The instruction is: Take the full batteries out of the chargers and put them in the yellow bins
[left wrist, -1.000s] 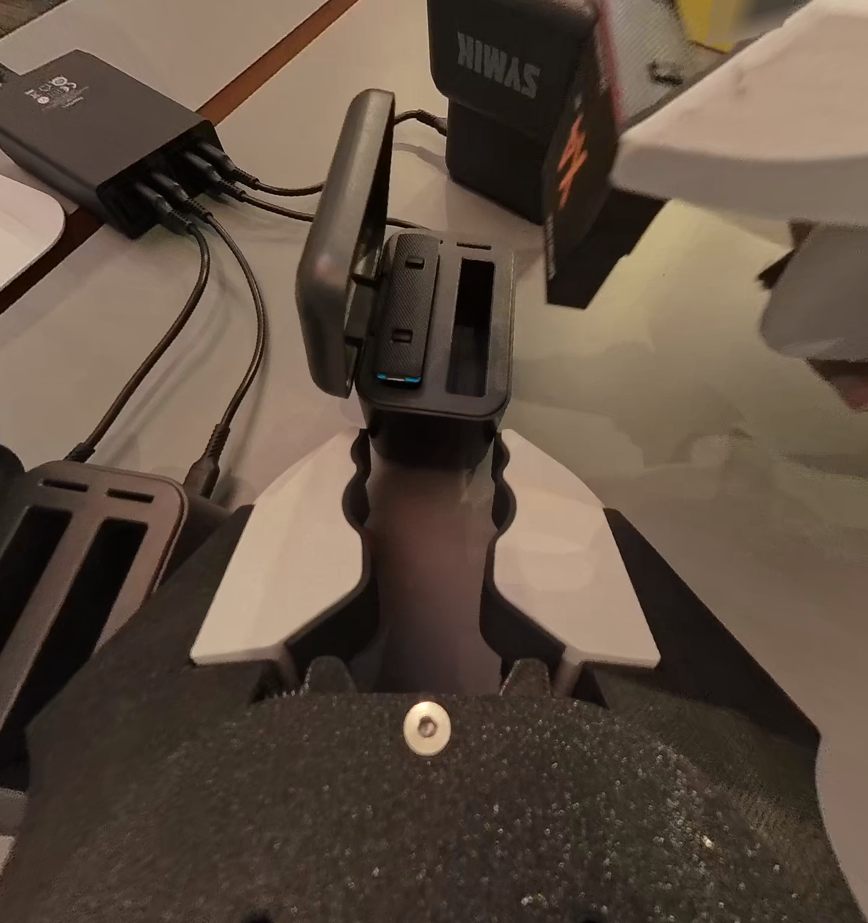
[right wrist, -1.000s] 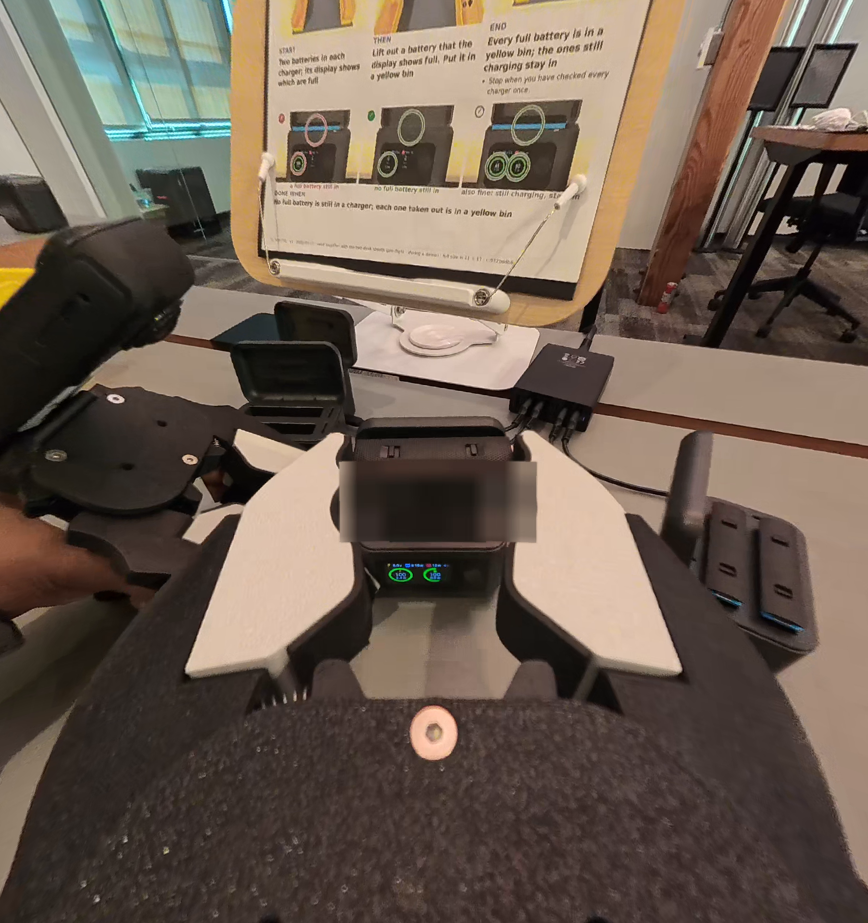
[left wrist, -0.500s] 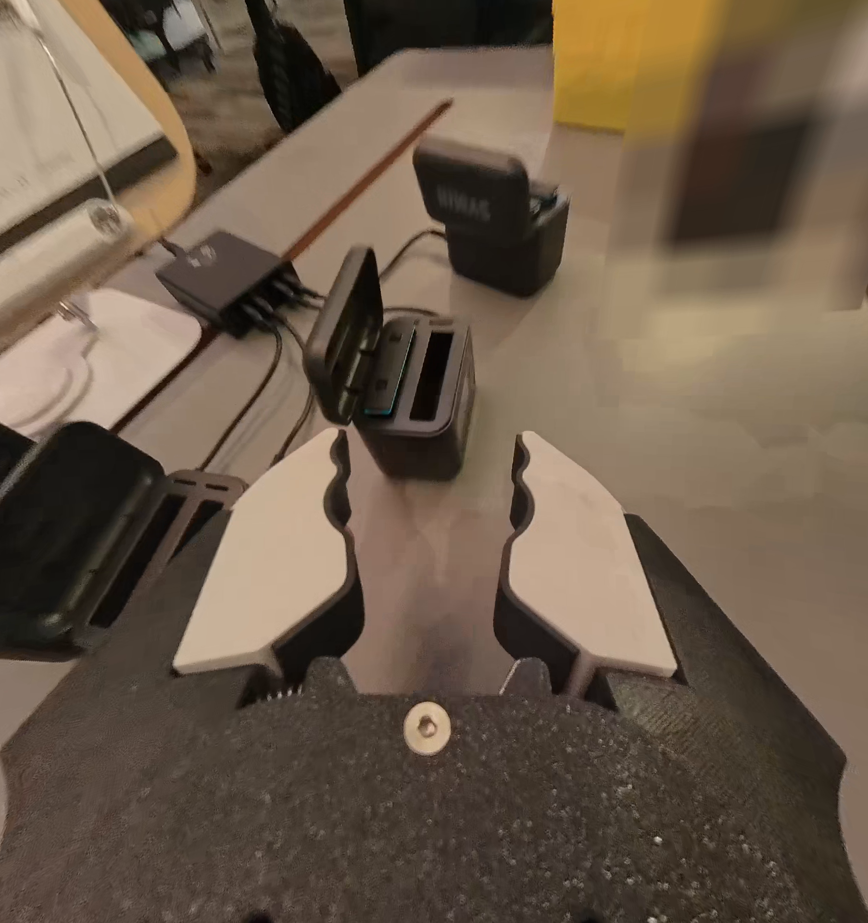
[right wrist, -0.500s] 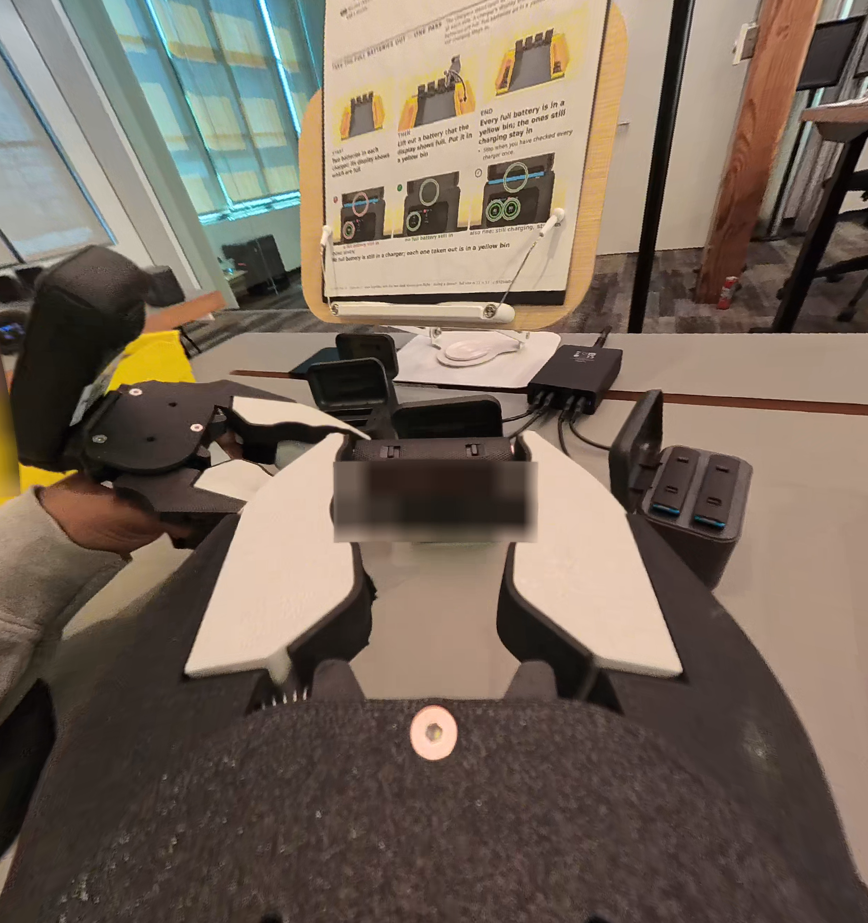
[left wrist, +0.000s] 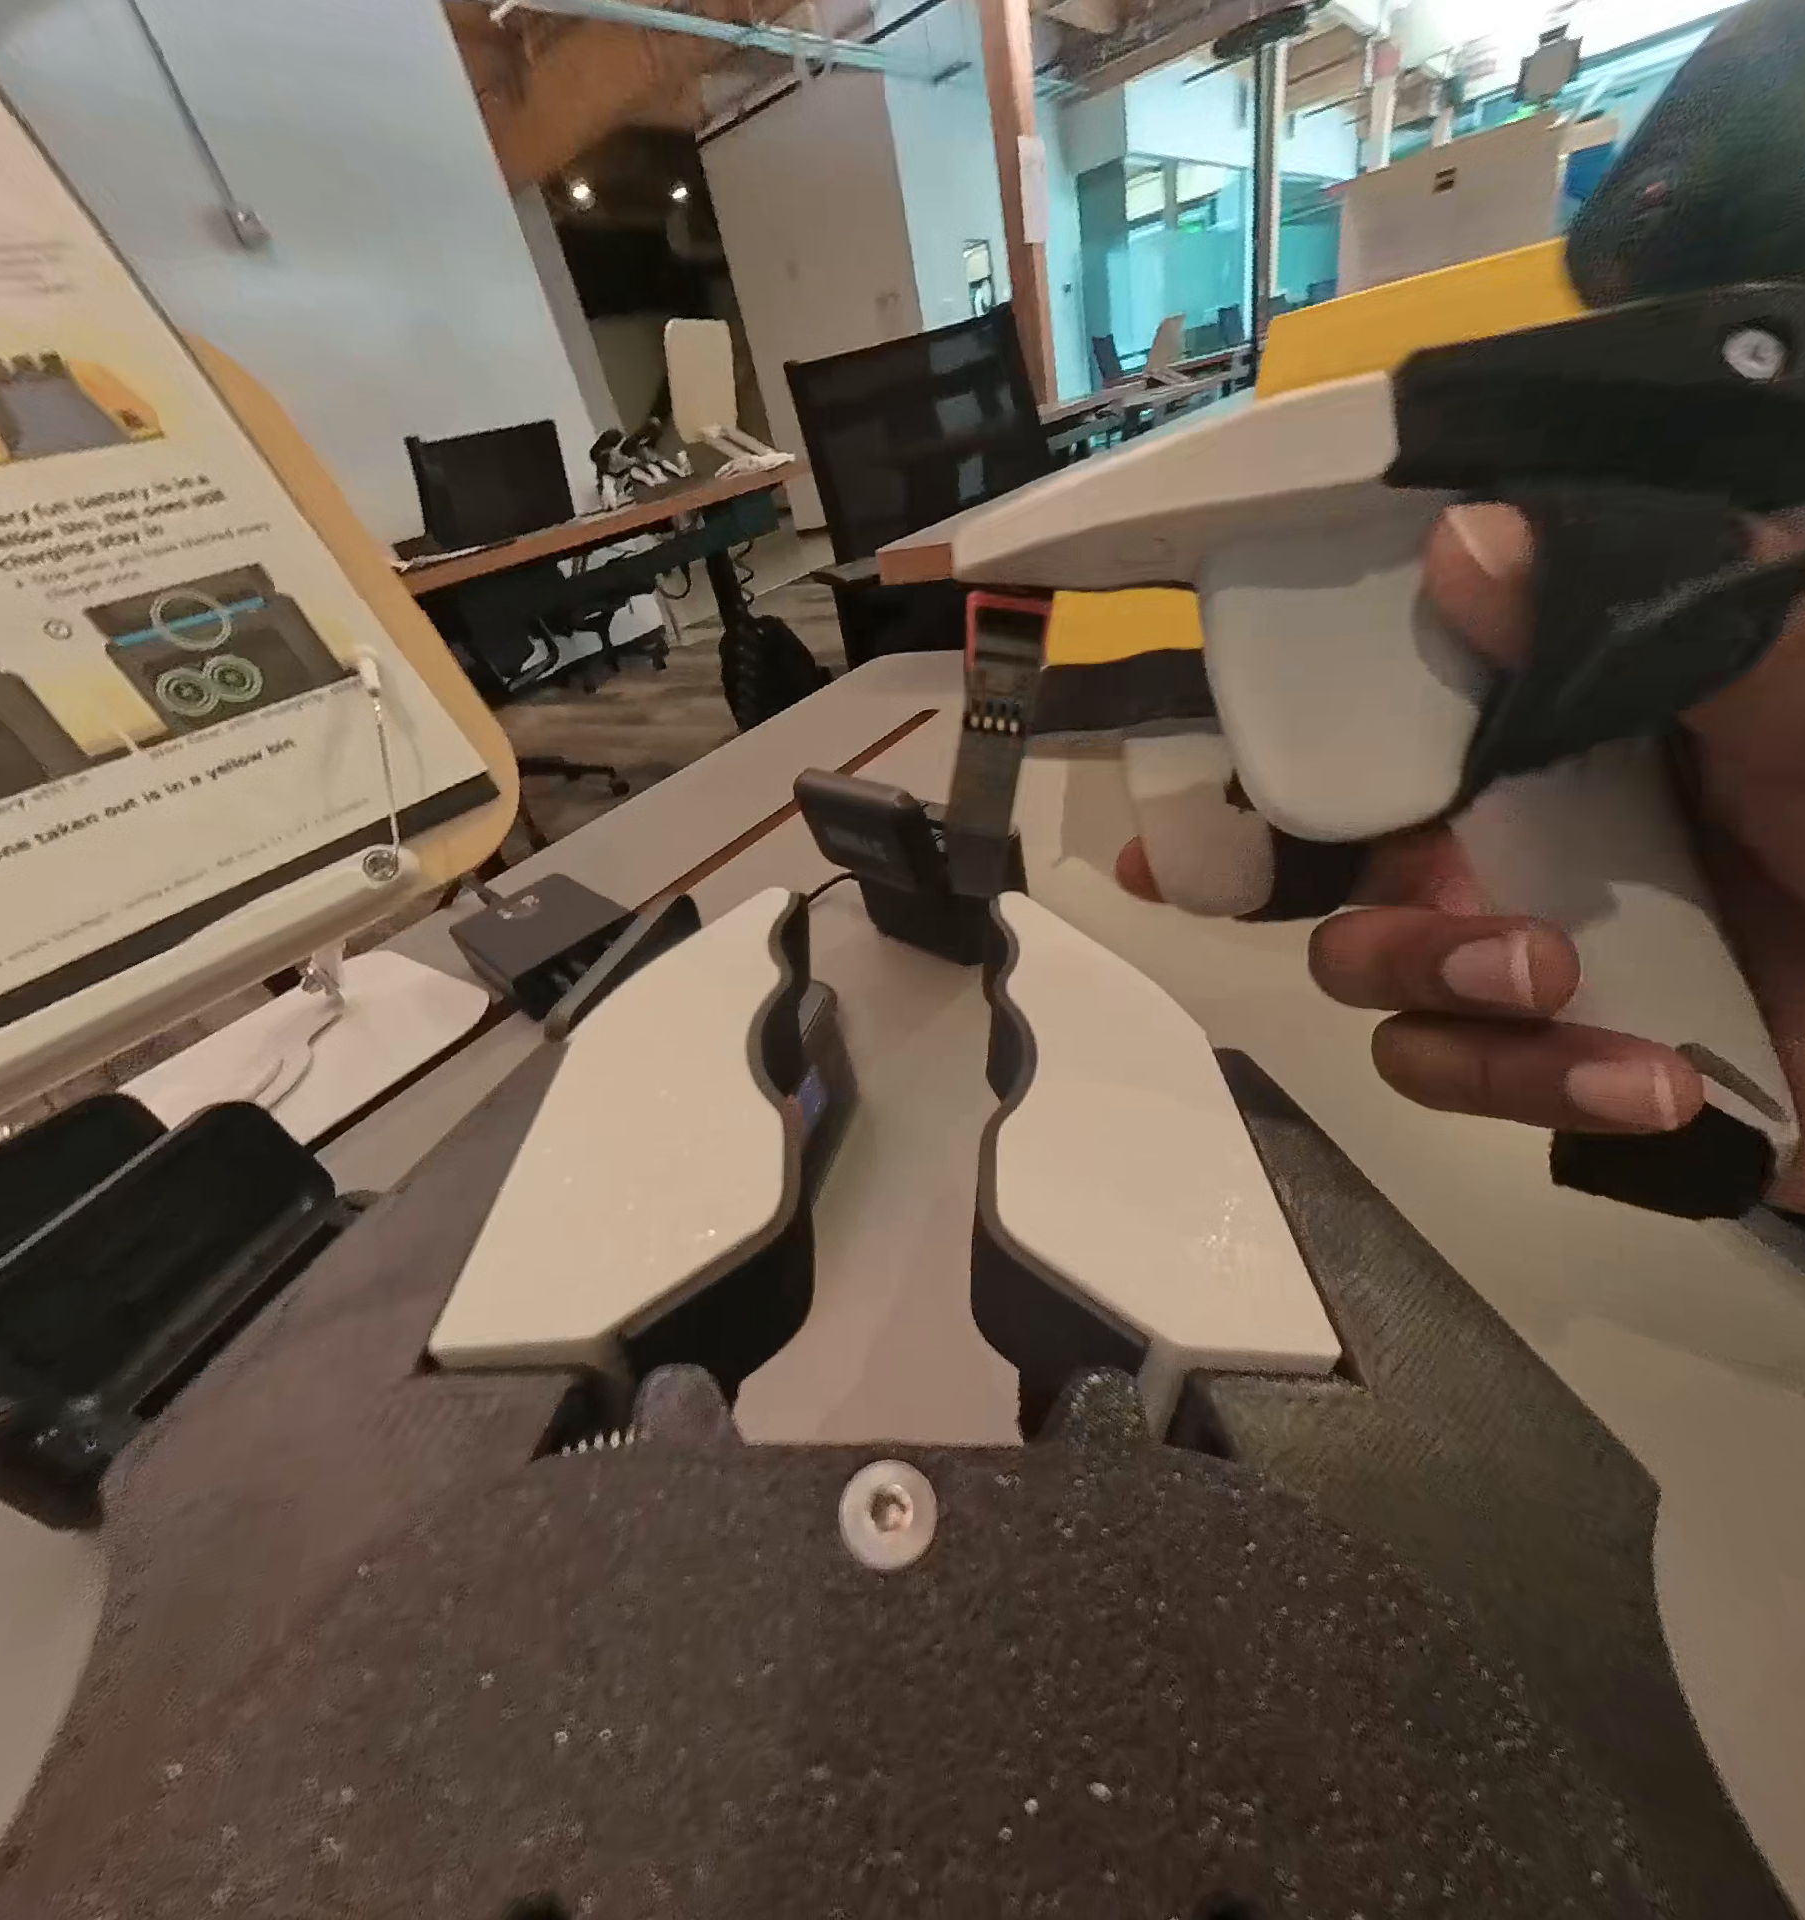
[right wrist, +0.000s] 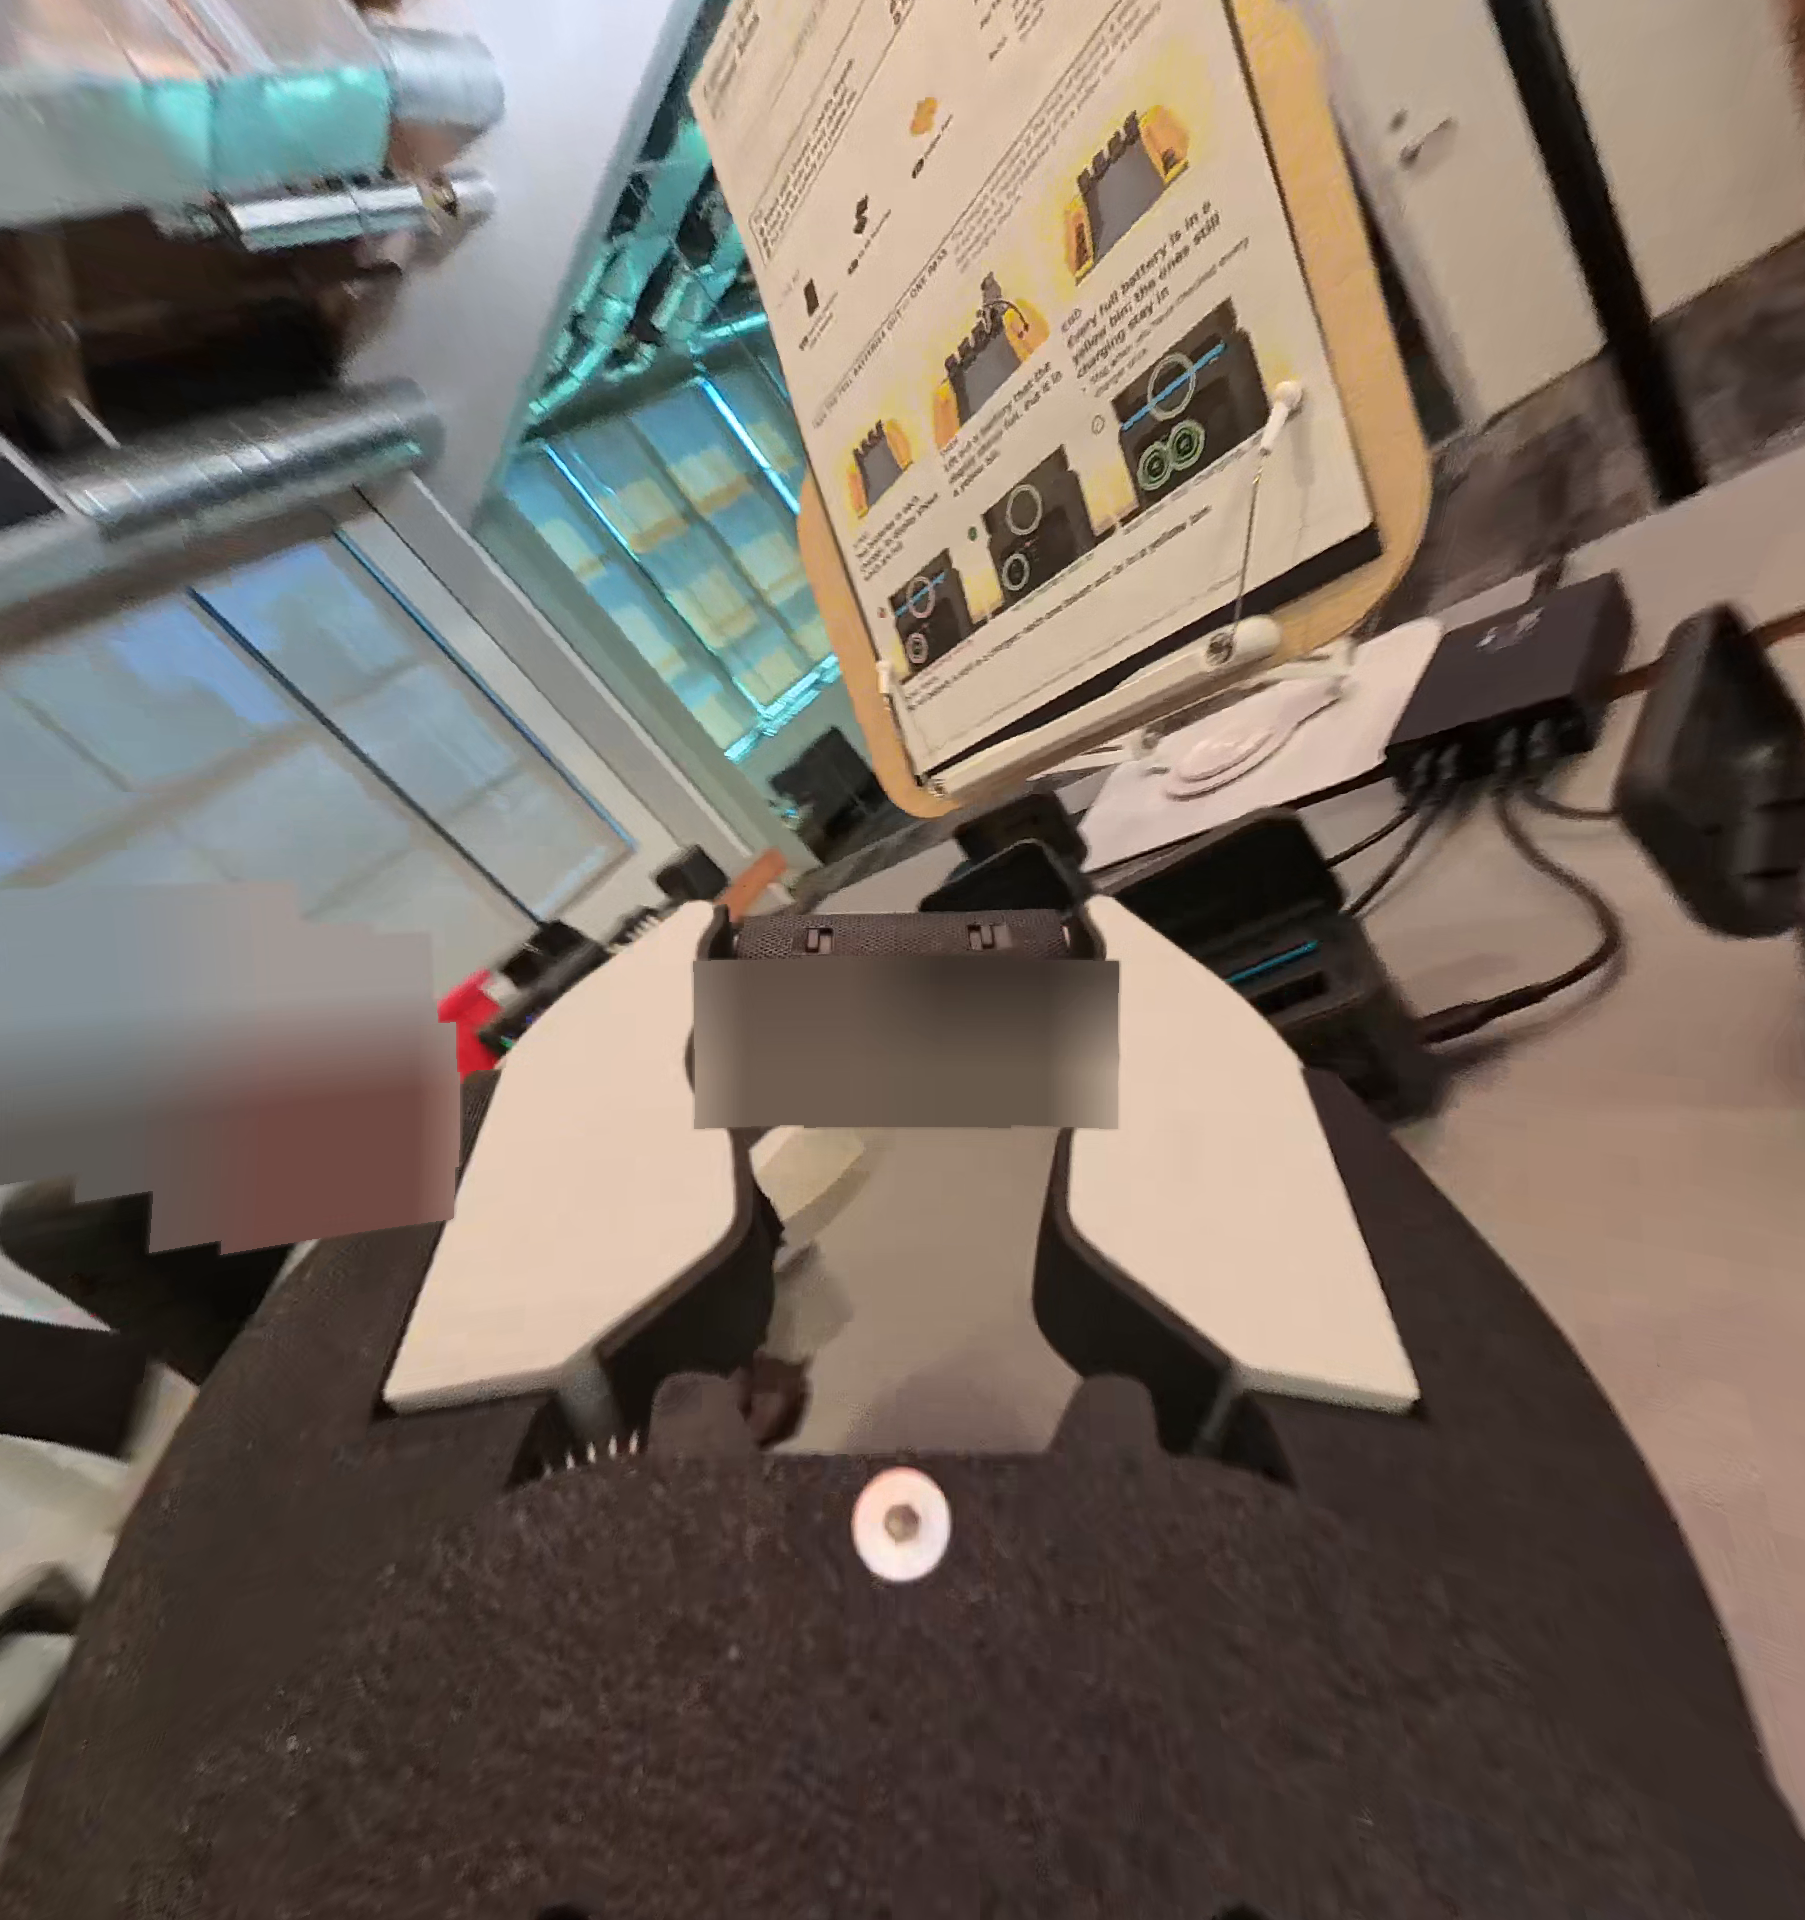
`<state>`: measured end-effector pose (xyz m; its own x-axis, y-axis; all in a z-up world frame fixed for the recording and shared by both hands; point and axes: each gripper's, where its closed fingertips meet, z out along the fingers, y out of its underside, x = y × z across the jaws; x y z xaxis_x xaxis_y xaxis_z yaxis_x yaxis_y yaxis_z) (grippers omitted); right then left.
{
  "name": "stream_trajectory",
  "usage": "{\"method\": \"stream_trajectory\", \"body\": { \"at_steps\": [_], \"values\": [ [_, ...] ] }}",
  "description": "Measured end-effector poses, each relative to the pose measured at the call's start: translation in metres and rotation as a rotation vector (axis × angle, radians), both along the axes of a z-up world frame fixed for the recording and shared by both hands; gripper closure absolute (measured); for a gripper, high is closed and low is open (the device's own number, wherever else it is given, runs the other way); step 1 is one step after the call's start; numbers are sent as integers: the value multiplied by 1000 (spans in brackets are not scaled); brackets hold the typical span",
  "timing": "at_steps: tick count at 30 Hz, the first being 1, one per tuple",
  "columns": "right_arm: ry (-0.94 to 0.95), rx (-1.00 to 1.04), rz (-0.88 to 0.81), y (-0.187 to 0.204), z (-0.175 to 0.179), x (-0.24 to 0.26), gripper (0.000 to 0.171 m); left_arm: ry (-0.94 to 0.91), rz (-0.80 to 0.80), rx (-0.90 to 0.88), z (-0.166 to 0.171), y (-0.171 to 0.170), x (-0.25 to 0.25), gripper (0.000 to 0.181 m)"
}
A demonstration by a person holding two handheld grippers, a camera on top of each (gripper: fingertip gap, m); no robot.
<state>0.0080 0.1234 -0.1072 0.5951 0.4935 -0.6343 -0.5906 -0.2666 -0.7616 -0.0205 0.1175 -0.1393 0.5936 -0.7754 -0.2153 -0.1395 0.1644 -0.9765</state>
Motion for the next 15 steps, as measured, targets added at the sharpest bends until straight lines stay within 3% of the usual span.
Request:
{"method": "stream_trajectory", "body": {
  "at_steps": [5,10,15],
  "values": [
    [258,-105,85,-2,2,-7,110,-25,-19,99,13,-8,0,154],
    [389,-161,148,-4,-2,-13,110,-58,-48,122,19,-15,2,169],
    [231,-50,230,-13,10,-16,111,-139,-129,79,28,-22,1,170]
  ]
}}
